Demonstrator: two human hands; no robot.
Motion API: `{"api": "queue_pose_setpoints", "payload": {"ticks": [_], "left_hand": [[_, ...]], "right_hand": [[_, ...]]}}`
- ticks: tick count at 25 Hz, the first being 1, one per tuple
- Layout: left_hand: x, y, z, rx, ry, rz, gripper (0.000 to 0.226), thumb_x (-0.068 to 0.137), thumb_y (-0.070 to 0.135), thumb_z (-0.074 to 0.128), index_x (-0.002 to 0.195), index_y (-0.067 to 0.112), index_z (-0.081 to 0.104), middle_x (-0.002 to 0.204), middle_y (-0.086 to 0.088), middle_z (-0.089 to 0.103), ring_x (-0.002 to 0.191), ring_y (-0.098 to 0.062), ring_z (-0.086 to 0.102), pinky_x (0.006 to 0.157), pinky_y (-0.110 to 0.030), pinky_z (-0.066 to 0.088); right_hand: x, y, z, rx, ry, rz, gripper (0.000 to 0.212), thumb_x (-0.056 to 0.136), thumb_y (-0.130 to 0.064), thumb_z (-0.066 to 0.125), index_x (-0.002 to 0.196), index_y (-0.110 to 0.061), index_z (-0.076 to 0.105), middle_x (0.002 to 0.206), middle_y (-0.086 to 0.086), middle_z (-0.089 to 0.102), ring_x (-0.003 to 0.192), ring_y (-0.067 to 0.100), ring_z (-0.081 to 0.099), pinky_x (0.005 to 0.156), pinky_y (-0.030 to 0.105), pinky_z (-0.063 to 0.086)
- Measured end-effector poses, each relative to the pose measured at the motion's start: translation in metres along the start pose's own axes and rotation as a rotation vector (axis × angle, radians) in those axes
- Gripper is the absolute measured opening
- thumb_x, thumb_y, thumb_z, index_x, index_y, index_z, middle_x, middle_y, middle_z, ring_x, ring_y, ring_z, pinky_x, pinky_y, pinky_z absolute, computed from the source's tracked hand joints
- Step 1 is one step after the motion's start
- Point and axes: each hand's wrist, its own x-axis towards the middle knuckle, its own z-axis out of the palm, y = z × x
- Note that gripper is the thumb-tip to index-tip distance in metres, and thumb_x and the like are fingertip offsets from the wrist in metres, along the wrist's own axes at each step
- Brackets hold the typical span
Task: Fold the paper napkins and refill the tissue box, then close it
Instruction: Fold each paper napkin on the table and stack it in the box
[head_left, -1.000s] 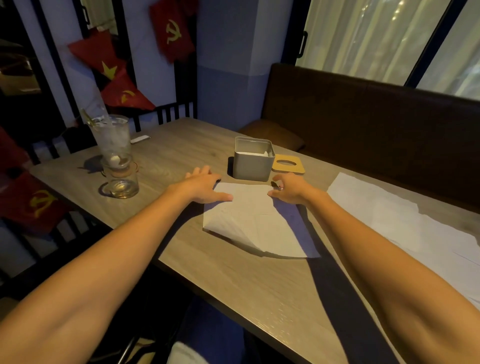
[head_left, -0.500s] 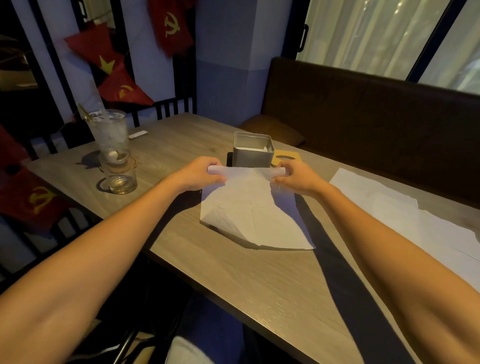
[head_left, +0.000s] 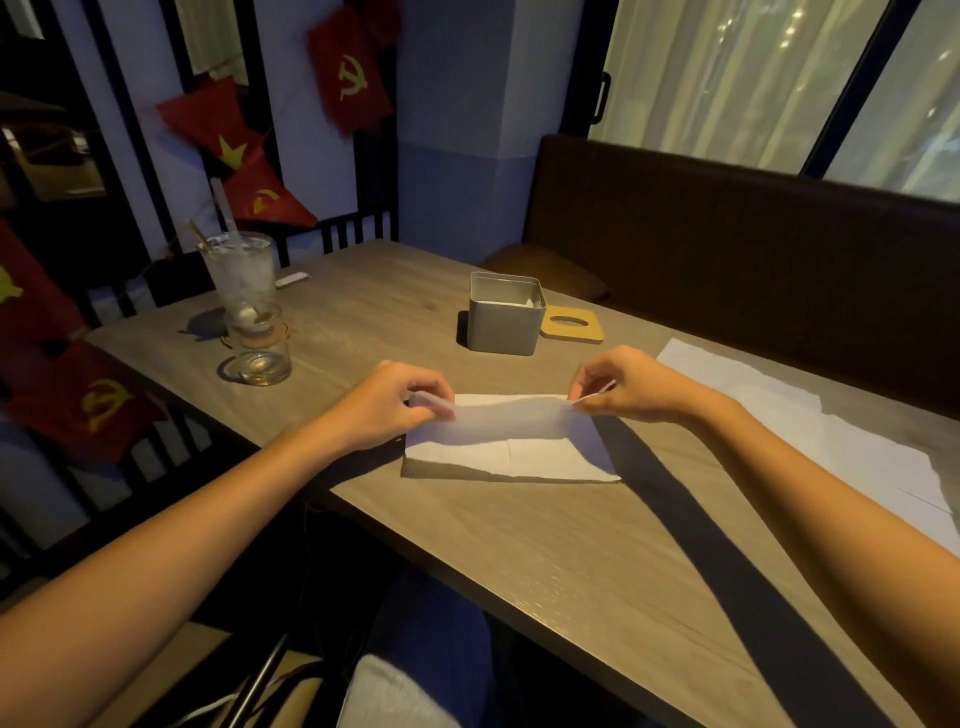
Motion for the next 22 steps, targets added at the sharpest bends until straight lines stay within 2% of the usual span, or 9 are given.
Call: {"api": "queue_pose_setpoints", "payload": {"ticks": [6, 9, 14, 17, 22], "left_hand": [[-0.029, -0.006, 0.011, 0.064, -0.042, -0.007, 0.014, 0.086, 0.016, 0.077, 0.095, 0.026, 0.078, 0.105, 0.013, 0.072, 0.1, -0.007, 0.066, 0.09, -0.034, 0.059], [-0.036, -0.007, 0.014, 0.084, -0.02, 0.073, 0.013, 0.086, 0.014, 0.077, 0.095, 0.024, 0.077, 0.109, 0.012, 0.071, 0.106, -0.008, 0.065, 0.095, -0.033, 0.057], [-0.043, -0.007, 0.019, 0.22, -0.01, 0.202, 0.029, 0.083, 0.003, 0.077, 0.1, 0.026, 0.077, 0.116, 0.011, 0.068, 0.112, -0.005, 0.062, 0.099, -0.028, 0.054], [-0.044, -0.007, 0.018, 0.242, -0.018, 0.204, 0.029, 0.085, 0.003, 0.074, 0.103, 0.026, 0.076, 0.117, 0.012, 0.069, 0.114, -0.003, 0.061, 0.102, -0.023, 0.05], [-0.046, -0.009, 0.016, 0.262, -0.016, 0.155, 0.028, 0.086, 0.004, 0.071, 0.099, 0.029, 0.076, 0.121, 0.014, 0.067, 0.118, -0.001, 0.057, 0.104, -0.02, 0.048]], "right_hand": [[-0.024, -0.001, 0.021, -0.038, -0.073, -0.013, 0.006, 0.089, -0.022, 0.072, 0.095, -0.021, 0.072, 0.105, 0.0, 0.07, 0.097, 0.017, 0.063, 0.085, 0.025, 0.057], [-0.031, -0.001, 0.026, -0.036, -0.066, -0.011, 0.006, 0.089, -0.02, 0.073, 0.093, -0.024, 0.072, 0.108, -0.002, 0.068, 0.099, 0.017, 0.062, 0.086, 0.024, 0.056], [-0.043, 0.002, 0.028, -0.052, -0.075, -0.02, 0.012, 0.087, -0.021, 0.075, 0.085, -0.032, 0.07, 0.113, -0.004, 0.066, 0.102, 0.017, 0.06, 0.092, 0.029, 0.056], [-0.048, 0.004, 0.028, -0.097, -0.11, -0.05, 0.017, 0.083, -0.022, 0.078, 0.081, -0.036, 0.07, 0.115, -0.008, 0.063, 0.106, 0.015, 0.058, 0.093, 0.028, 0.056], [-0.054, 0.003, 0.026, -0.096, -0.168, -0.043, 0.006, 0.077, -0.029, 0.074, 0.078, -0.034, 0.071, 0.118, -0.011, 0.059, 0.107, 0.015, 0.056, 0.093, 0.03, 0.056]]}}
